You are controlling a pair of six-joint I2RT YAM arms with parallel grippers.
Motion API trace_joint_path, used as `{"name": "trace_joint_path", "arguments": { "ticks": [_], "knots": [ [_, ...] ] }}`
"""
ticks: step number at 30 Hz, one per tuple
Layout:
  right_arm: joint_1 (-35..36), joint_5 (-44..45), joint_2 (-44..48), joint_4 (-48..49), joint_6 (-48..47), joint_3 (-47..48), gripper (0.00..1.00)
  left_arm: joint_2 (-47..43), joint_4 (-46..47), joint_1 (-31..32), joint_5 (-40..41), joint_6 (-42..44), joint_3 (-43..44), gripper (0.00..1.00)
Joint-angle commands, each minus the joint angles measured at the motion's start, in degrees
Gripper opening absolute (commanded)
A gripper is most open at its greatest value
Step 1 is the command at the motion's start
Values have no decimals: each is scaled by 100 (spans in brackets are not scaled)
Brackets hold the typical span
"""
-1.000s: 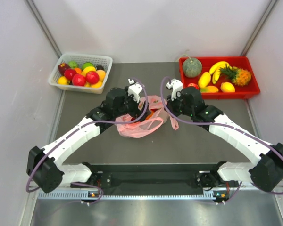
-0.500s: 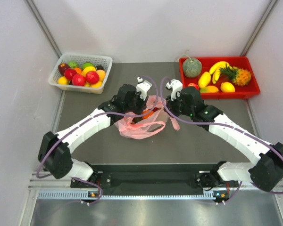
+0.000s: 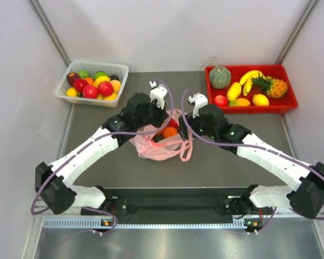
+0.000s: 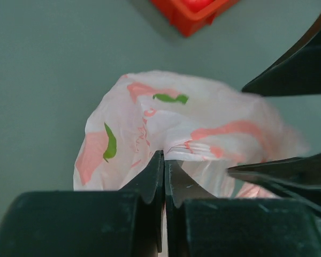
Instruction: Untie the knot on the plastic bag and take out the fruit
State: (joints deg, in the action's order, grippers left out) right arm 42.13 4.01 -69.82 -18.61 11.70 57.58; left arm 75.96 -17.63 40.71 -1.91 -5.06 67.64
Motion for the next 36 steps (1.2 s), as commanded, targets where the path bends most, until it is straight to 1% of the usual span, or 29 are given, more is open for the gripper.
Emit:
{"name": "trace_joint_path", "arguments": {
  "ticks": [1, 2, 3, 4, 5, 6, 7, 10, 11, 13, 14, 17, 21, 22, 26, 27, 29, 32, 35, 36],
  "knots": [
    [418, 1255, -144, 112, 568, 455, 93, -214, 199, 86, -362, -337, 285, 0],
    [462, 1538, -224, 51, 761, 499, 93, -222, 181, 104, -389, -381, 294, 0],
    [480, 1811, -312, -10, 1181, 552, 93, -222, 172, 165, -398, -399, 294, 0],
    [498, 2318, -504, -124, 1403, 639, 92, -257, 146, 174, -432, -417, 285, 0],
    [507, 2593, -576, -369, 1622, 684, 92, -292, 128, 183, -424, -452, 285, 0],
    [507, 2848, -681, -476, 2068, 675, 91, -327, 119, 192, -407, -461, 268, 0],
    [516, 3251, -699, -546, 2238, 623, 91, -441, 119, 192, -372, -452, 268, 0],
    [428, 3675, -700, -617, 2608, 334, 90, -696, 67, 192, 111, -382, 268, 0],
    [375, 3677, -691, -644, 2661, 263, 90, -749, 84, 183, 538, -312, 268, 0],
    [235, 3677, -726, -679, 2697, 105, 90, -898, 119, 192, 884, -215, 285, 0],
    [200, 3668, -726, -688, 2723, 52, 89, -908, 119, 183, 1295, -93, 320, 0],
    [59, 3668, -735, -670, 2758, -89, 87, -847, 111, 122, 1798, 180, 600, 0],
    [-222, 3528, -839, -530, 2706, -151, 85, -549, 93, -63, 1949, 453, 987, 0],
    [-344, 3380, -875, -486, 2679, -151, 85, -495, 93, -107, 1984, 688, 1084, 0],
    [-591, 2878, -1068, -231, 2530, -212, 85, -214, 180, -502, 2055, 972, 1672, 0],
    [-661, 2608, -1095, -170, 2512, -256, 85, -100, 224, -589, 2002, 1007, 1770, 0],
    [-680, 2360, -1086, 145, 2442, -379, 85, 32, 295, -871, 1897, 1007, 2085, 0],
    [-689, 1842, -999, 550, 2328, -677, 85, 453, 251, -1030, 1634, 998, 2489, 0],
    [-706, 1175, -937, 857, 2091, -835, 85, 577, 347, -1030, 1194, 928, 2360, 0],
    [-697, 650, -911, 1172, 1986, -906, 85, 569, 443, -1030, 1115, 884, 2220, 0]
  ]
}}
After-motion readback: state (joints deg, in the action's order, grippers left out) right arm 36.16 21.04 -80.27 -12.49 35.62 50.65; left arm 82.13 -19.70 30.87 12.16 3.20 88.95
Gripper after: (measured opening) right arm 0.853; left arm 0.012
